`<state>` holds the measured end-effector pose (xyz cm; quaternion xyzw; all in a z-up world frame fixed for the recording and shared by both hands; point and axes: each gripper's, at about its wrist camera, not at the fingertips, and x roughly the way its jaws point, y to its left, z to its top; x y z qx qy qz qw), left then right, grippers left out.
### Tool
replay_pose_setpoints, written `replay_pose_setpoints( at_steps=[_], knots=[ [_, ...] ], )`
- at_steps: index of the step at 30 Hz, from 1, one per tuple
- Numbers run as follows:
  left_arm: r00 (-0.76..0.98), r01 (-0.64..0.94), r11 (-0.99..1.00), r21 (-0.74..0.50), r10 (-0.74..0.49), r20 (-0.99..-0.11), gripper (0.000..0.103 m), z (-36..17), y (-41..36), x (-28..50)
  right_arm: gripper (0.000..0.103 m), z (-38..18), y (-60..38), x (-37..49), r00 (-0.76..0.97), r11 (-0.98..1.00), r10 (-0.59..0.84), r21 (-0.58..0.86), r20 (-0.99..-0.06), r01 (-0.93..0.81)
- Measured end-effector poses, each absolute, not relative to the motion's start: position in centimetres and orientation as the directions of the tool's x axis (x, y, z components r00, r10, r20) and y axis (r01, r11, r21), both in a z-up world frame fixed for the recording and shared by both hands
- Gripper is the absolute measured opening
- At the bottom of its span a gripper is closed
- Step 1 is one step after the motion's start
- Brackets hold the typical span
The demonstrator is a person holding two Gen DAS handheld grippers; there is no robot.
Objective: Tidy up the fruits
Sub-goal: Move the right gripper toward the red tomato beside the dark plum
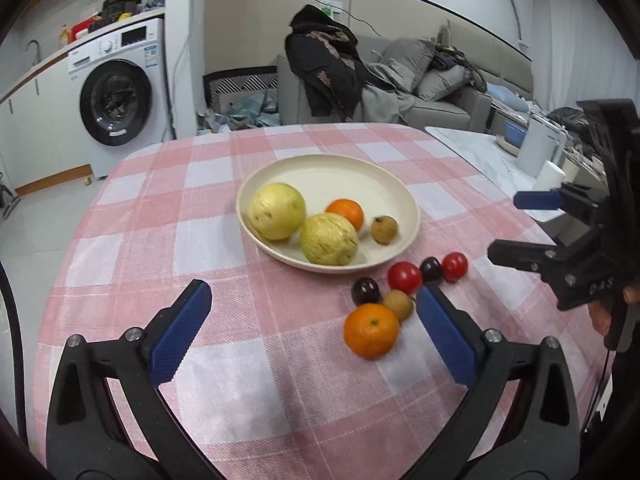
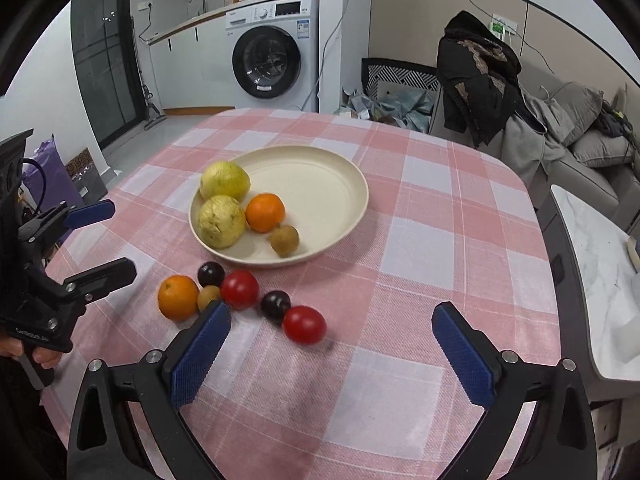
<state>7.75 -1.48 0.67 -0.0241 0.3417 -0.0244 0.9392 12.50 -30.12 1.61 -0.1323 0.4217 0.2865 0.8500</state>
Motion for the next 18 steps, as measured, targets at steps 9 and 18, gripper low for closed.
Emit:
replay_pose_setpoints(
  at_steps=[9,18],
  knots=[
    [0.73,0.06,0.998,0.009,-0.038,-0.683,0.102,-0.8,-3.3,8.2,0.103,-1.0,-30.6,13.3,0.415,0.796,0.347,0.031,-0.841,-0.605],
    [0.68,0.062,0.998,-0.023,-0.059,-0.731,0.102,-2.3,-2.7,9.3,0.101,-2.8,-29.6,13.2,0.361,0.78,0.338,0.045,-0.869,-0.624]
  ],
)
